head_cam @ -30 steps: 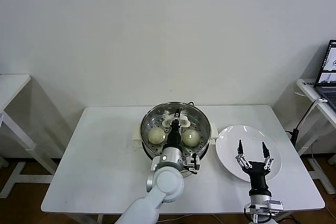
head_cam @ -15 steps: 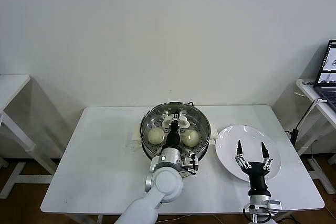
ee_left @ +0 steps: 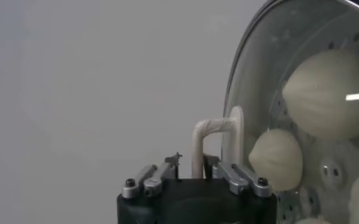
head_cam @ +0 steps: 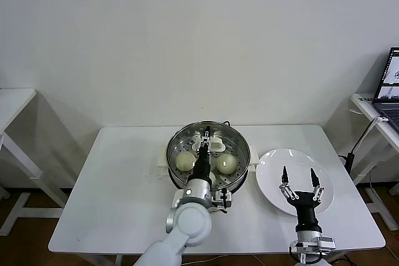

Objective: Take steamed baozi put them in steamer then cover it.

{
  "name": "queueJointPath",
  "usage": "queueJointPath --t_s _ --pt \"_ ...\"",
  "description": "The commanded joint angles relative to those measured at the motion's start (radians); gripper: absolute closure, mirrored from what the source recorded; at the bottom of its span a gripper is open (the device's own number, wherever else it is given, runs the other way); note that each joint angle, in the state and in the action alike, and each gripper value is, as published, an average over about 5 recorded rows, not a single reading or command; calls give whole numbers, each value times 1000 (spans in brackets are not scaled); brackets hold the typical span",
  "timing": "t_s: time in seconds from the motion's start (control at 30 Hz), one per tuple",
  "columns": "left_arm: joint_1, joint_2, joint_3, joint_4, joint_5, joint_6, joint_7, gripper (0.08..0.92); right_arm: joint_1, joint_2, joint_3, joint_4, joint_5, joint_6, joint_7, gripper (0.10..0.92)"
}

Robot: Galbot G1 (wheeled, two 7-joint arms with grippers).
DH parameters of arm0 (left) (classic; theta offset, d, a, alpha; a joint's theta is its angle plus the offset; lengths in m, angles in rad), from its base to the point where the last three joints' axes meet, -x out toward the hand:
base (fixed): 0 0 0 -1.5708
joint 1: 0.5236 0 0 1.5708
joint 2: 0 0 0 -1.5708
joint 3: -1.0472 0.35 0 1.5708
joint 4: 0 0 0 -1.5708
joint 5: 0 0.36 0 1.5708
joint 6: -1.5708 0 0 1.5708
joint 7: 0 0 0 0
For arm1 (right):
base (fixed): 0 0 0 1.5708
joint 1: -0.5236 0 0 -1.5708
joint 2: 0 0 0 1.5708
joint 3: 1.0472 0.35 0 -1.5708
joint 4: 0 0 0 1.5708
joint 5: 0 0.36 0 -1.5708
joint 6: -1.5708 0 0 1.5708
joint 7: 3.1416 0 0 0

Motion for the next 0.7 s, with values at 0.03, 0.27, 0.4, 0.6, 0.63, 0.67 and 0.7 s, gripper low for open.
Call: queueJointPath --t_s 0.03,0.27,0.4,0.6,0.63,0.67,0.7 --pt "160 160 -16 -285 -25 0 -10 386 11 -6 -4 -13 2 2 1 203" --pt "391 247 -116 -542 -155 -43 -111 205 27 -17 -14 -19 7 -2 2 203" --pt "521 250 -315 -642 -483 -191 -268 179 25 -22 -20 15 8 -22 3 203" --pt "630 170 -725 -627 -1090 -451 -371 177 -4 -34 -18 110 12 -92 1 203" --pt "633 146 -780 -601 -1138 -489 -365 177 -10 -37 -16 126 11 -105 1 203" --pt "633 123 -830 -569 -1177 -525 -353 177 -16 -39 -16 143 10 -117 1 203" --pt "630 102 -868 -532 -1208 -559 -342 177 -21 -40 -15 158 9 -129 0 203"
